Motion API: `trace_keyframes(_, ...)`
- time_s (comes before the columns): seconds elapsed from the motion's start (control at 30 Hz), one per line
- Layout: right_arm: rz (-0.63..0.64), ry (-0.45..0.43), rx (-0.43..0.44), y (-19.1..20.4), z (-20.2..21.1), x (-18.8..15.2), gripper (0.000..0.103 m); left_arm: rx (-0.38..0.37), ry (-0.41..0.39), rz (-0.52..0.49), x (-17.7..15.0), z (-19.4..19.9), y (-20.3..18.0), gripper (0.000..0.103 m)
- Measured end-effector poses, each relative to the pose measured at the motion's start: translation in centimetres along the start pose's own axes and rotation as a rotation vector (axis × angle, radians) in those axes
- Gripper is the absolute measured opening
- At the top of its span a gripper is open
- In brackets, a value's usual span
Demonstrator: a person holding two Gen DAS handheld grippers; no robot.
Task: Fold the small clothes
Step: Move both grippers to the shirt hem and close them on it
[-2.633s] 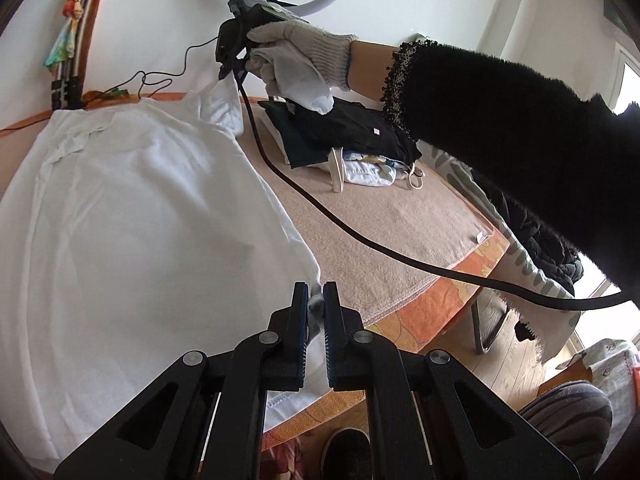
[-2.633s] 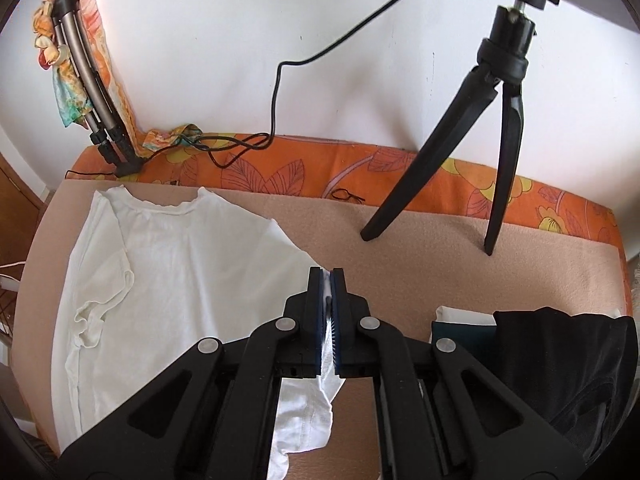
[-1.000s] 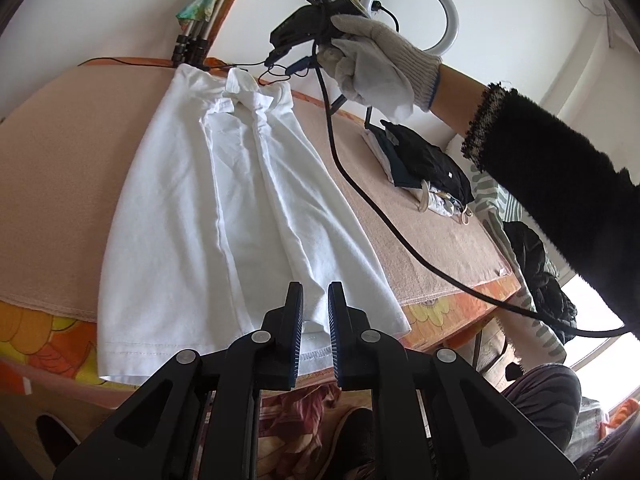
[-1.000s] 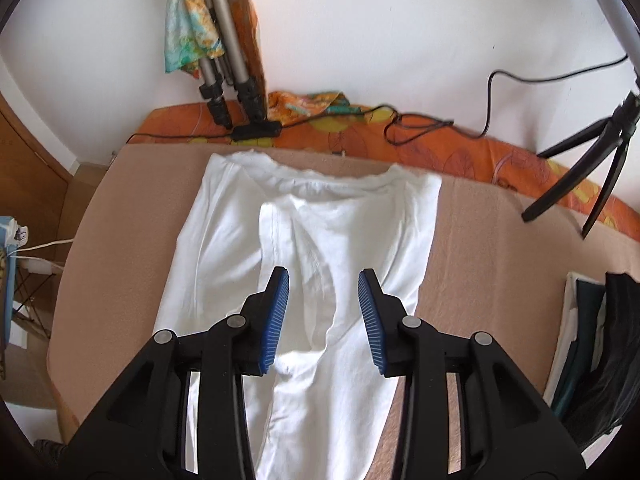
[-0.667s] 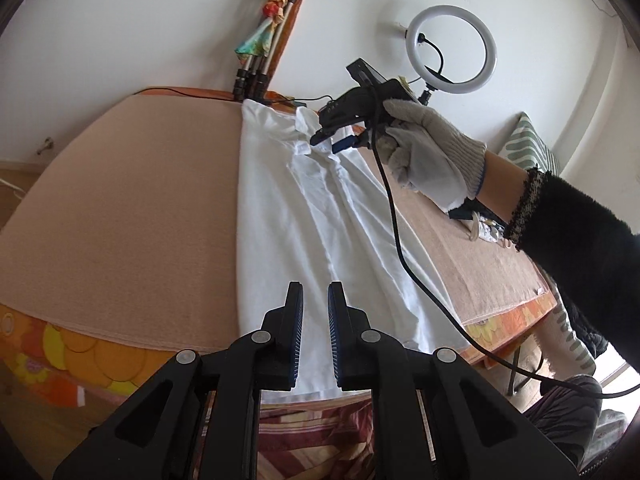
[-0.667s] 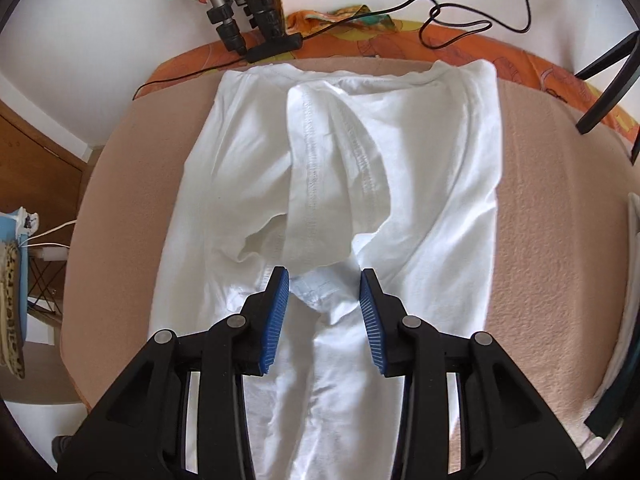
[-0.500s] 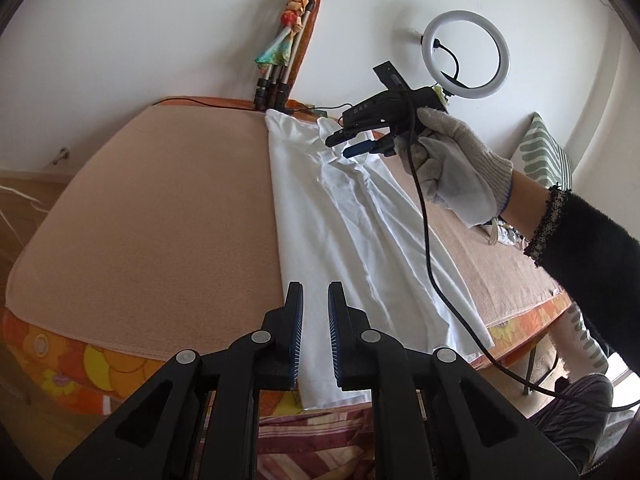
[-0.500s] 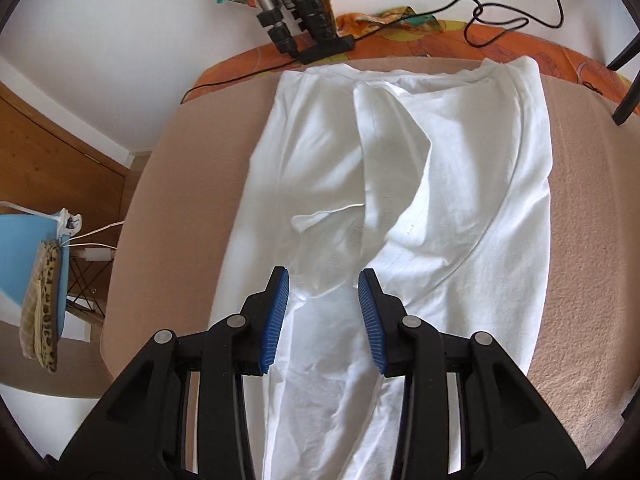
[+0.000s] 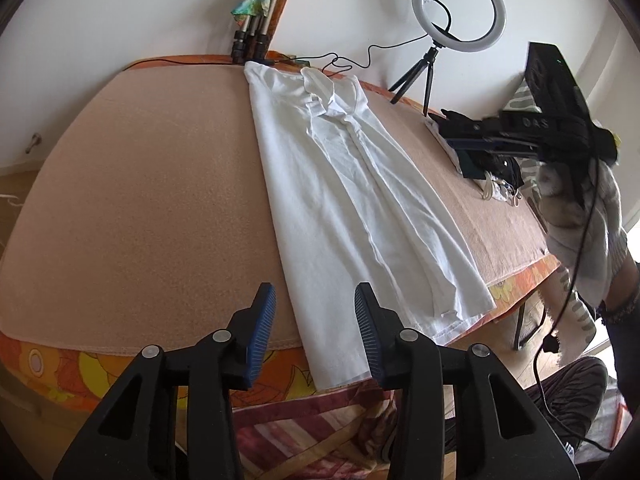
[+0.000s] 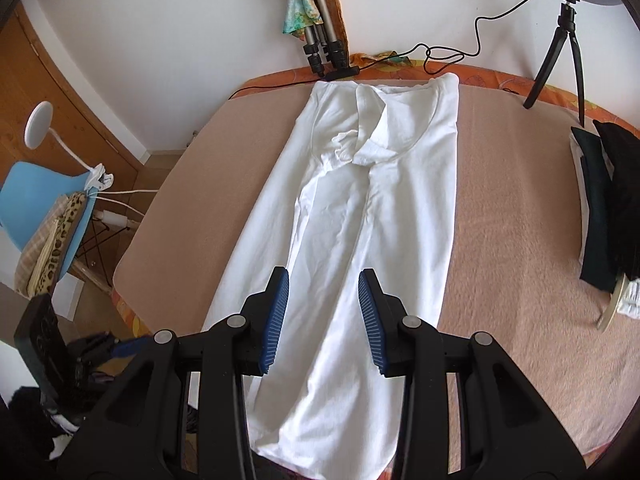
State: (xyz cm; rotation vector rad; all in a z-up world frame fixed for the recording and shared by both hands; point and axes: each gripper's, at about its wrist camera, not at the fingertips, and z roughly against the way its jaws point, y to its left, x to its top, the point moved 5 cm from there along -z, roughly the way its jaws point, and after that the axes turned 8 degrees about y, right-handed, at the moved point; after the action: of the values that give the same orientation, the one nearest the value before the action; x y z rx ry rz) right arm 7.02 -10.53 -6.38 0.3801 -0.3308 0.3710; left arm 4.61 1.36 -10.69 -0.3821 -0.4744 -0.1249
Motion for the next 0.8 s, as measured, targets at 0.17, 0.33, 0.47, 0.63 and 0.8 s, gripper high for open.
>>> trace_keyframes(0.17,0.039,0.031,-0.017,2.2,-0.4,-7.6,0.037,-0.001,0.042,0.007,0.0,-1.2,0.2,0.039)
trace_keyframes(0.33,0.104,0.041,-0.096,4.1,-2.4,-12.6,0.037,-0.014,0.07,0.049,-0.5,-2.4,0.7,0.039)
trace_keyframes(0.47,0.162,0.032,-0.163,5.3,-3.8,-13.5,0.037,-0.024,0.082,0.08,-1.0,-2.8,1.0,0.039)
trace_keyframes(0.63,0.298,0.046,-0.292,6.7,-5.6,-14.5,0.028,-0.007,0.07,0.079,-0.9,-2.6,1.5,0.039)
trace_keyframes(0.8,0.387,0.039,-0.341,7.7,-5.7,-14.7,0.007,-0.007,0.069,0.098,-0.8,-2.6,2.2,0.039)
